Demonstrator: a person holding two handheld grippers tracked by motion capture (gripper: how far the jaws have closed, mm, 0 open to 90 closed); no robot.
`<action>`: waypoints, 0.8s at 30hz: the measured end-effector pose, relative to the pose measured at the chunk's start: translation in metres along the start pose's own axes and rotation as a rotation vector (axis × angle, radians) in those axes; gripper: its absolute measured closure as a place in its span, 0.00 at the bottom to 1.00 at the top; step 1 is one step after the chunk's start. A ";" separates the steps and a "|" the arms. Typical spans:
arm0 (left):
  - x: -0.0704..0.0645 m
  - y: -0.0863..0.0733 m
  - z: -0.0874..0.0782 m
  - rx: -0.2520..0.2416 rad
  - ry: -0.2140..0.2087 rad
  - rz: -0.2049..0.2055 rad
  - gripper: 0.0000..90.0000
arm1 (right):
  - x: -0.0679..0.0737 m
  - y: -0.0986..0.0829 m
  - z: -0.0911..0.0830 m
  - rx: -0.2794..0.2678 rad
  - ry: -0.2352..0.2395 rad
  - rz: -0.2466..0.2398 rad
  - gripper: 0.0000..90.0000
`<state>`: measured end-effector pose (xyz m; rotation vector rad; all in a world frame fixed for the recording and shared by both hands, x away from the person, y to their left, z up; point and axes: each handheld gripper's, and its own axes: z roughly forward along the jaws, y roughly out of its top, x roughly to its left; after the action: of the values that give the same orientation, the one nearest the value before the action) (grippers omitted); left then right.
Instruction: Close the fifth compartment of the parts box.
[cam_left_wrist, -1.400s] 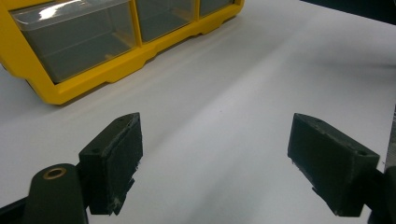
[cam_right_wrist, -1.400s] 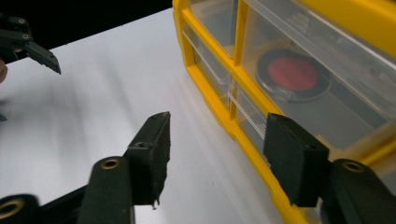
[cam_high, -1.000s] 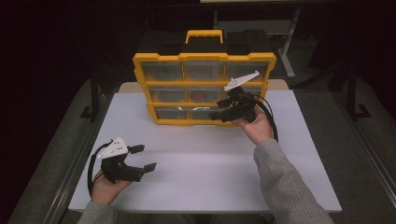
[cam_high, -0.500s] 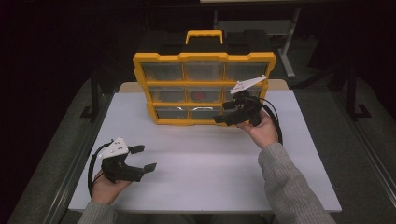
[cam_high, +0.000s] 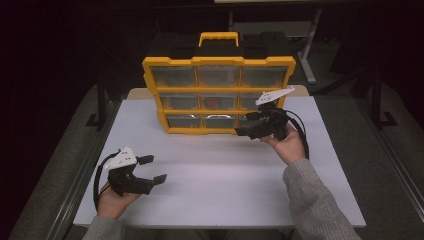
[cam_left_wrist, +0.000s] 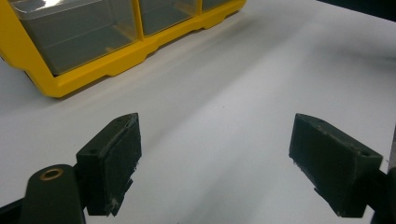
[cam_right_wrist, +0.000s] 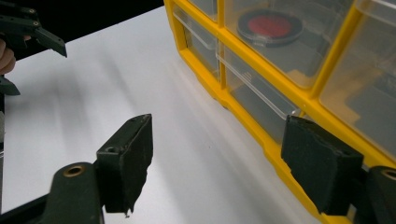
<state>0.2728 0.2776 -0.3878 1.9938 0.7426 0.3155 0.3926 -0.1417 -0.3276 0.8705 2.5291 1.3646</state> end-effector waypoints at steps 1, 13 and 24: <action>0.000 0.000 0.000 0.002 0.000 -0.001 0.19 | 0.000 -0.002 -0.001 -0.003 -0.001 0.000 0.26; 0.000 -0.001 0.001 0.007 0.003 0.000 0.19 | -0.007 -0.023 -0.012 -0.002 -0.001 0.048 0.23; 0.003 -0.003 0.001 0.024 0.006 0.008 0.19 | -0.009 -0.041 -0.016 -0.001 -0.003 0.059 0.20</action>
<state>0.2745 0.2796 -0.3906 2.0199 0.7456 0.3192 0.3767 -0.1760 -0.3524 0.9533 2.5193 1.3797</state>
